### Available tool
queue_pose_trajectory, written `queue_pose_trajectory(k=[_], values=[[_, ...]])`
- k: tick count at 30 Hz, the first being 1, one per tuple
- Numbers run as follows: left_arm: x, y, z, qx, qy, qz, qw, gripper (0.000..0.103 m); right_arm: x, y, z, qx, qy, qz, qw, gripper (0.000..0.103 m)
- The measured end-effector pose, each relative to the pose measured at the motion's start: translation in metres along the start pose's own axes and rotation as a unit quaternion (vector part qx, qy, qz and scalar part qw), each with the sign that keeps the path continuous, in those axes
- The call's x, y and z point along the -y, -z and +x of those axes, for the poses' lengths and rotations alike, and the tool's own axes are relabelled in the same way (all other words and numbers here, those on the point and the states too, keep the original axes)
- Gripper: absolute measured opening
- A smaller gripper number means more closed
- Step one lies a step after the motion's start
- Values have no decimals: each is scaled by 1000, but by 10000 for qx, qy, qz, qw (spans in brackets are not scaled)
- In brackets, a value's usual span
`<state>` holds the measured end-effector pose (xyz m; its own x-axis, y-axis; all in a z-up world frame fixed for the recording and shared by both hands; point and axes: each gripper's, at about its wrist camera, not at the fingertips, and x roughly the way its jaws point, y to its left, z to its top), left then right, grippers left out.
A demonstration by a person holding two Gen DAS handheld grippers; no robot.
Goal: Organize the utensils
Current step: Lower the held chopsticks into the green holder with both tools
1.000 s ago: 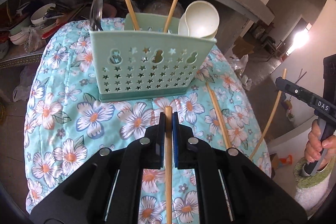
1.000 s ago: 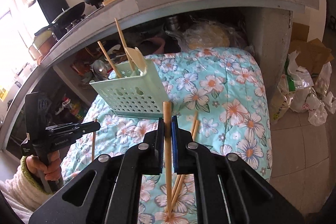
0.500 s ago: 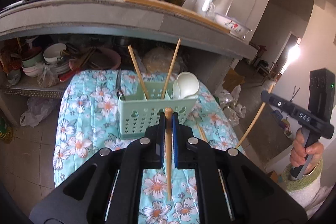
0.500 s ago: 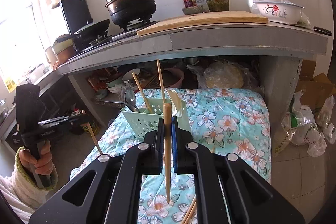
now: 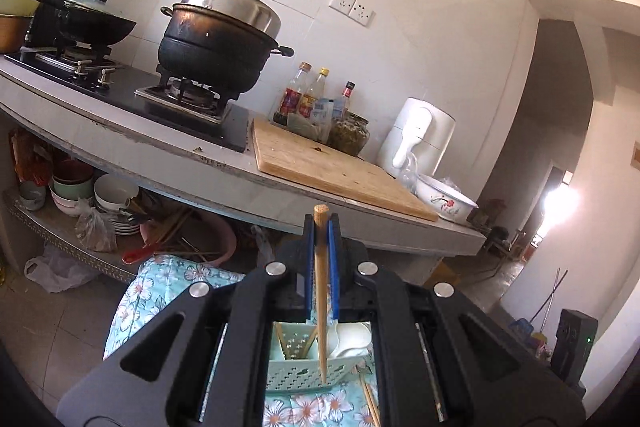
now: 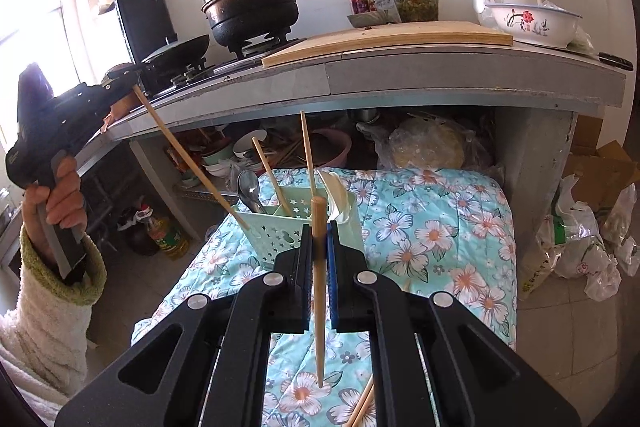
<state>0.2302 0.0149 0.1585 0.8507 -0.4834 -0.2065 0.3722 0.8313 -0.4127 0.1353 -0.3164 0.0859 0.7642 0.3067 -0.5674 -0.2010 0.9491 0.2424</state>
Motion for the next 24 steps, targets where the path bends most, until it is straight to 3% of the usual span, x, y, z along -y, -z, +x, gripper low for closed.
queue_pose_trajectory(k=[15, 24], values=[[-17, 22, 77, -209, -457, 120, 9987, 6, 18, 4, 17, -182, -9, 120, 9998, 7], [-29, 53, 104, -740, -575, 105, 9955, 6, 20, 7, 25, -283, -90, 165, 9994, 7]])
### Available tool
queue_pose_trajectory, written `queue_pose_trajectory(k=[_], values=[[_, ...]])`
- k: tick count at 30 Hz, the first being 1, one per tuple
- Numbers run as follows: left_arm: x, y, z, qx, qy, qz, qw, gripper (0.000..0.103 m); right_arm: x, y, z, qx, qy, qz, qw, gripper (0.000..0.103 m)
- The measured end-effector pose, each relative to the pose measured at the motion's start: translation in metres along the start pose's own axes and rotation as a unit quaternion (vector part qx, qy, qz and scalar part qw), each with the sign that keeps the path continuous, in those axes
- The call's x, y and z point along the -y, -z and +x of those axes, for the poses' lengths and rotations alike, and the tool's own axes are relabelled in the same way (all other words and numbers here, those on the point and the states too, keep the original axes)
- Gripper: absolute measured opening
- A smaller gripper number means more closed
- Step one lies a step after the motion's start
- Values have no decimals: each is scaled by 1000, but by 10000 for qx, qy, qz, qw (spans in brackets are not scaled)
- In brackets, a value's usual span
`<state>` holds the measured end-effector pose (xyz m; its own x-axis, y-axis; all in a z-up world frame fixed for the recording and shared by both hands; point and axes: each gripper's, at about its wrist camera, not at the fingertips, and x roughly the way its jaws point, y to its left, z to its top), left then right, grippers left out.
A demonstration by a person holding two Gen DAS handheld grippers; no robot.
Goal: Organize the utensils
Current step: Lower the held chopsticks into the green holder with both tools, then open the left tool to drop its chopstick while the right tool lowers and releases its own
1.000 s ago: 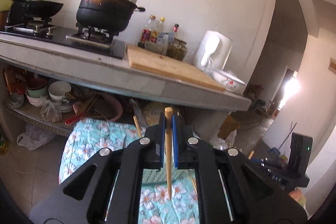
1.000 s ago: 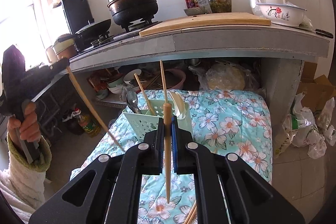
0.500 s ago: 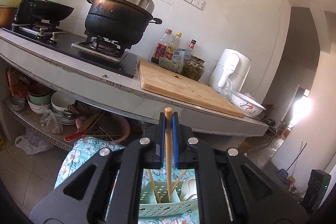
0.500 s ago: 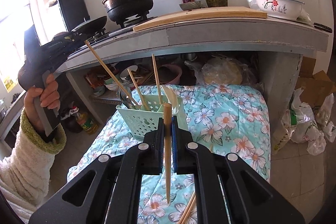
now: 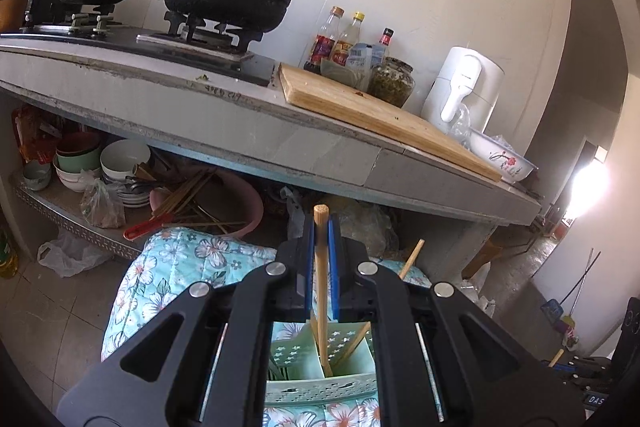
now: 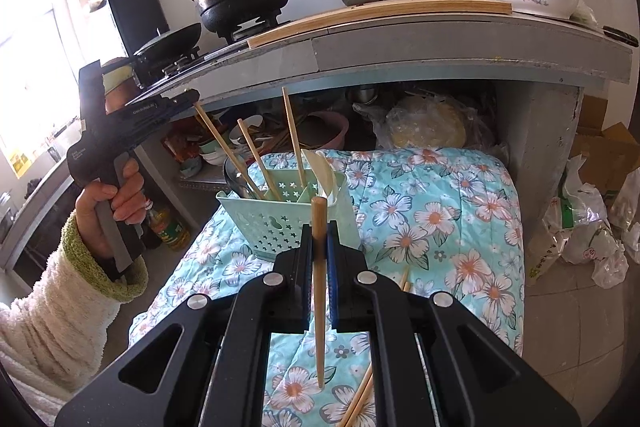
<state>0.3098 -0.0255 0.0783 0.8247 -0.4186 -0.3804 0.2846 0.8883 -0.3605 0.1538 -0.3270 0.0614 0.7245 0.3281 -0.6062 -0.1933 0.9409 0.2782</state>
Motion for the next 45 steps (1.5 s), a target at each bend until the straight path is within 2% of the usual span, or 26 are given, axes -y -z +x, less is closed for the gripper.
queue_pose_trajectory(k=[6, 7, 10, 16, 21, 23, 29, 36, 45], values=[[-3, 17, 16, -496, 23, 2, 9988, 6, -3, 0, -2, 4, 30, -13, 10000, 7], [-2, 20, 16, -545, 44, 7, 9985, 9, -2, -1, -2, 8, 30, -22, 10000, 7], [-4, 26, 14, -616, 94, -32, 9981, 30, -4, -2, -3, 20, 44, -33, 10000, 7], [-9, 33, -4, -560, 140, -109, 9983, 44, -14, -15, -8, 178, -7, -140, 9997, 7], [-15, 45, -33, -427, 113, -172, 9989, 56, -32, -49, -20, 675, -159, -302, 9971, 7], [-17, 52, -46, -396, 93, -172, 9990, 64, -40, -66, -23, 887, -255, -347, 9951, 7], [-26, 81, -76, -512, -62, -93, 9986, 76, -67, -117, -14, 1332, -354, -580, 9888, 7], [-44, 119, -100, -648, -473, 63, 9968, 82, -96, -149, 28, 1442, -2, -1014, 9843, 7], [-70, 148, -107, -924, -671, -154, 9933, 84, -101, -147, 87, 1172, 135, -1083, 9871, 7]])
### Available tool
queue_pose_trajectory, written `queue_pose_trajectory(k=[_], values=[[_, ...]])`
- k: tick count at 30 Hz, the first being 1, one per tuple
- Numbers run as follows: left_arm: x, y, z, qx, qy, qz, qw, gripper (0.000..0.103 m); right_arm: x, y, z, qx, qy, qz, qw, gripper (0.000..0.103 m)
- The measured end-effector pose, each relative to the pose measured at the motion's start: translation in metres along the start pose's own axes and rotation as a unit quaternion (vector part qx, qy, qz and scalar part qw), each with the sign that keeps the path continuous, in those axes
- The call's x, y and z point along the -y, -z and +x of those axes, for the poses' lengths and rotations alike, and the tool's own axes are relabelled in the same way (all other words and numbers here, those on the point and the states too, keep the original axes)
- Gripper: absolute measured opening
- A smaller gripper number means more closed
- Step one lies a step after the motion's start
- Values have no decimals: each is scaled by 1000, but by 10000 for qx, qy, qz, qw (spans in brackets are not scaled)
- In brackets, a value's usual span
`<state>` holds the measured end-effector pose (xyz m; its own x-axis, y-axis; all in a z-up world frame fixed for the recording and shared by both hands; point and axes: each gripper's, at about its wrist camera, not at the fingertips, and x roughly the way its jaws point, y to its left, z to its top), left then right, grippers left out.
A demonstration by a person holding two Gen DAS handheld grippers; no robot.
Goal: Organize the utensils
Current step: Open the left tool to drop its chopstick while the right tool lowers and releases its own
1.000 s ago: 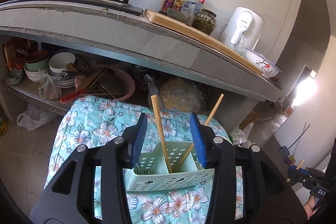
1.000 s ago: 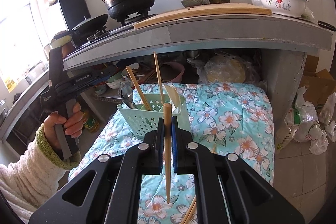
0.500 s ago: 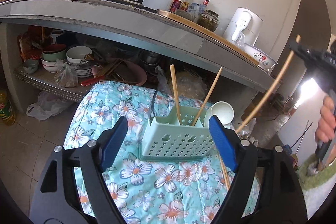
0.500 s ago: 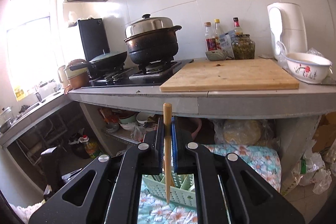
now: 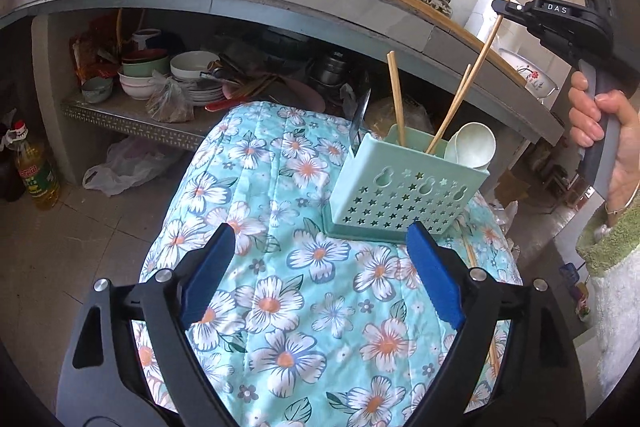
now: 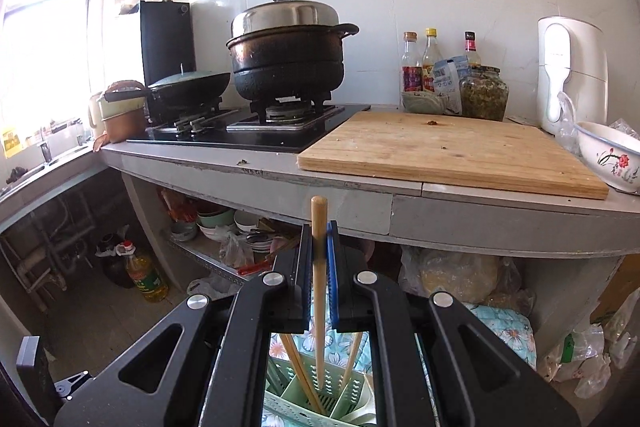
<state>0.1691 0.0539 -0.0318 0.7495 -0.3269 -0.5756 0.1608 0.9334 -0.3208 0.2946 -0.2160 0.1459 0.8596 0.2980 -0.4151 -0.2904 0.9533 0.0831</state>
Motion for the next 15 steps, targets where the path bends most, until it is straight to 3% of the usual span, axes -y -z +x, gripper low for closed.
queue_pose_trajectory(k=[15], values=[[-5, 8, 12, -135, 19, -34, 9999, 84, -7, 46, 41, -610, 143, -261, 9977, 7]])
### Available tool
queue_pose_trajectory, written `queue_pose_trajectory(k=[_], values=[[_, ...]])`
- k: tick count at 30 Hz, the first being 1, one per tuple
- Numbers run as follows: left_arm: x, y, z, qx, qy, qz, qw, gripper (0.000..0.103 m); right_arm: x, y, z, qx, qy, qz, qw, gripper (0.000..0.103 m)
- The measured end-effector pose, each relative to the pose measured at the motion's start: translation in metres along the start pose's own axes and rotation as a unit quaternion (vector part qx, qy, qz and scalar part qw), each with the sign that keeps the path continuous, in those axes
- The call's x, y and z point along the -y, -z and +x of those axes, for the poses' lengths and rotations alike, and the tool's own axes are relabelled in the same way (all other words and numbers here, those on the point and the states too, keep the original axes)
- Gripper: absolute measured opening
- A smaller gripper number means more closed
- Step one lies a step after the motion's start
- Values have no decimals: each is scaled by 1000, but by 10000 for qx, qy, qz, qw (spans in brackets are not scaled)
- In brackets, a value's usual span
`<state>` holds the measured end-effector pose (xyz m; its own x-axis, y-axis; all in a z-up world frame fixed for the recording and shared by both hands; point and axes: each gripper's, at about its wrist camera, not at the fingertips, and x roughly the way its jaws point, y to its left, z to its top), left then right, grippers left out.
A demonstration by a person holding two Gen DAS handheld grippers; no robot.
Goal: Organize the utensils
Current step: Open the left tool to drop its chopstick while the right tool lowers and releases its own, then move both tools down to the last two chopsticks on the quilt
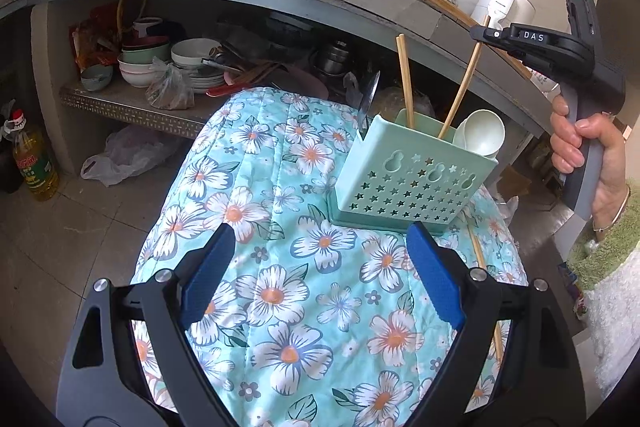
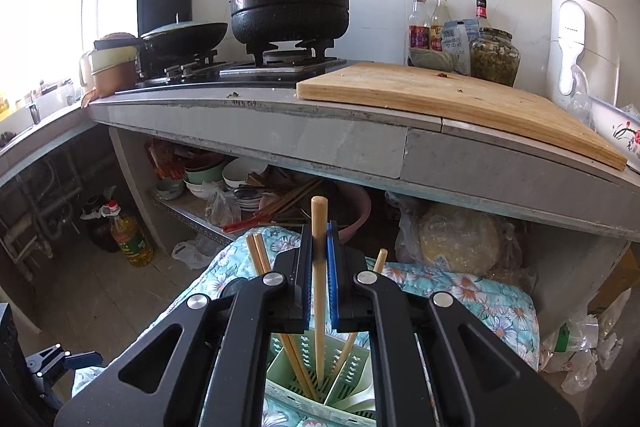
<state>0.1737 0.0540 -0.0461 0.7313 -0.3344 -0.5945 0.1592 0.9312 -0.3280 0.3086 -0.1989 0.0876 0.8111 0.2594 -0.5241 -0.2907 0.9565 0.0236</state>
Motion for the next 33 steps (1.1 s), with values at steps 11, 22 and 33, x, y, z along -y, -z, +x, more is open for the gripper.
queue_pose_trajectory(k=[11, 22, 33], values=[[5, 1, 3, -34, 15, 66, 10000, 84, -9, 28, 23, -464, 32, -157, 9988, 7], [13, 3, 4, -91, 23, 153, 9998, 84, -7, 25, -4, -401, -150, 12, 9991, 26], [33, 13, 12, -310, 87, 415, 9986, 84, 48, 65, -100, -202, -538, 1029, 9930, 28]])
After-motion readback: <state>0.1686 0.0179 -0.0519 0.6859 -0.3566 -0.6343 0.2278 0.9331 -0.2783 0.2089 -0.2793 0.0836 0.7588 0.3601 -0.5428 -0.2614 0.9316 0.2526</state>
